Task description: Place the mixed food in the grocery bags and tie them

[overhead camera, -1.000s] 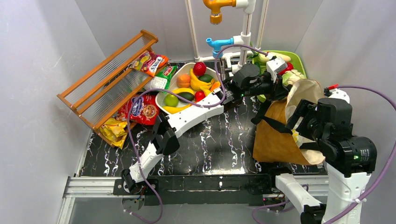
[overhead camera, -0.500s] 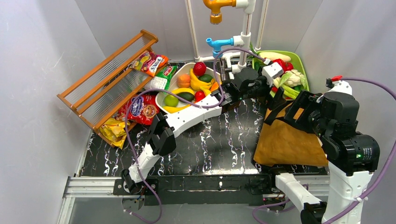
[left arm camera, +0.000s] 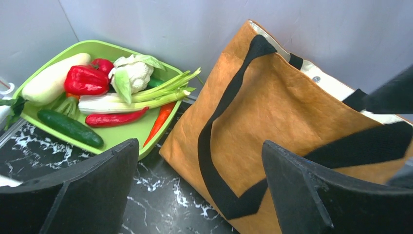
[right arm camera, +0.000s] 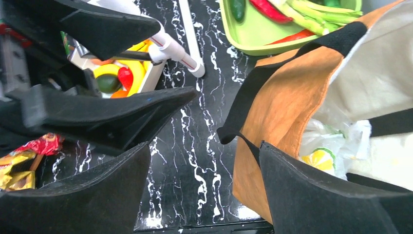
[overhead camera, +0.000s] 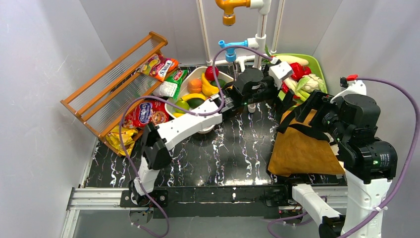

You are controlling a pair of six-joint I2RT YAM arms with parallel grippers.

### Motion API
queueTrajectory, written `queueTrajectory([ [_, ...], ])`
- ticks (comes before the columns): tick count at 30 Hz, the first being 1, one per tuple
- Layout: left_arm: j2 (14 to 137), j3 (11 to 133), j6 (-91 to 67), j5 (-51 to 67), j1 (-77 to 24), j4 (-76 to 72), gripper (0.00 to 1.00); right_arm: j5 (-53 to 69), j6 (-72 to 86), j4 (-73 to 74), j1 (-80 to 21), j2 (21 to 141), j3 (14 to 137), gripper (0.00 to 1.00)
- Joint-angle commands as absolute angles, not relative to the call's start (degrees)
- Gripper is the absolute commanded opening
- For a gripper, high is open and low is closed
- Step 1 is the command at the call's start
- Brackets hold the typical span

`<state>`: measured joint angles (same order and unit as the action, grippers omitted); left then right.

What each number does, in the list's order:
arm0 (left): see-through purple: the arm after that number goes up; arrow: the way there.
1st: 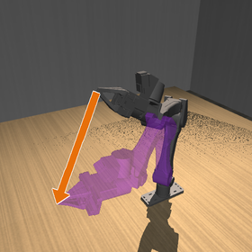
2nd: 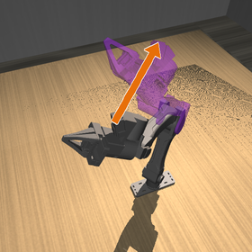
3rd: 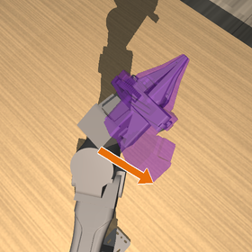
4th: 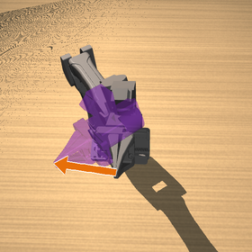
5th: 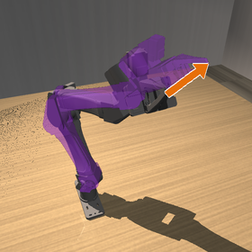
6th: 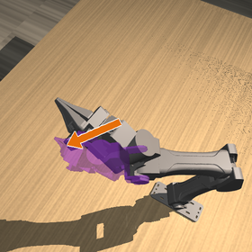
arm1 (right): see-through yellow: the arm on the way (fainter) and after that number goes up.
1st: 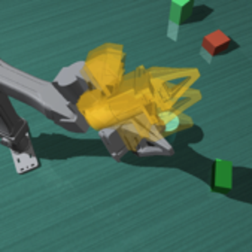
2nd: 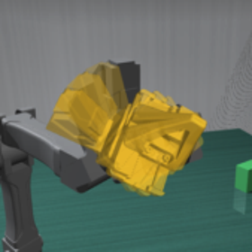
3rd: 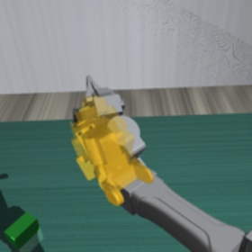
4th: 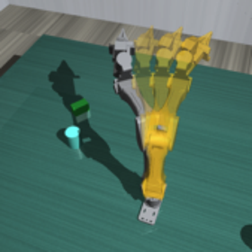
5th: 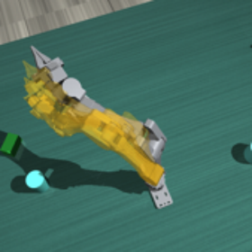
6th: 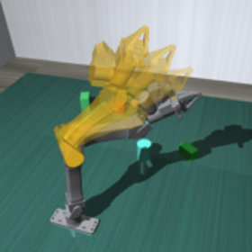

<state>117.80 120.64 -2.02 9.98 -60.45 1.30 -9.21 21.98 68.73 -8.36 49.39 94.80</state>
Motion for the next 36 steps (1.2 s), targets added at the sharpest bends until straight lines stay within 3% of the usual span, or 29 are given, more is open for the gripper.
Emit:
queueTrajectory([
  [1, 107.83, 114.84, -0.22, 7.59, -60.29, 0.40, 0.98, -3.93, 20.48, 62.00, -8.26, 48.66, 92.54, 0.89],
  [21, 75.73, 84.29, 1.70, -20.93, -59.69, 23.95, 0.98, 4.68, 27.28, 55.32, -8.26, 48.03, 83.08, 0.92],
  [30, 66.18, 75.77, -17.67, -28.69, -58.18, 40.50, 0.98, 5.66, 34.10, 54.82, -8.26, 50.21, 78.58, 0.92],
  [36, 66.04, 77.35, -28.69, -23.34, -52.01, 54.29, 0.98, 9.16, 34.80, 52.63, -8.26, 52.30, 76.97, 0.93],
])
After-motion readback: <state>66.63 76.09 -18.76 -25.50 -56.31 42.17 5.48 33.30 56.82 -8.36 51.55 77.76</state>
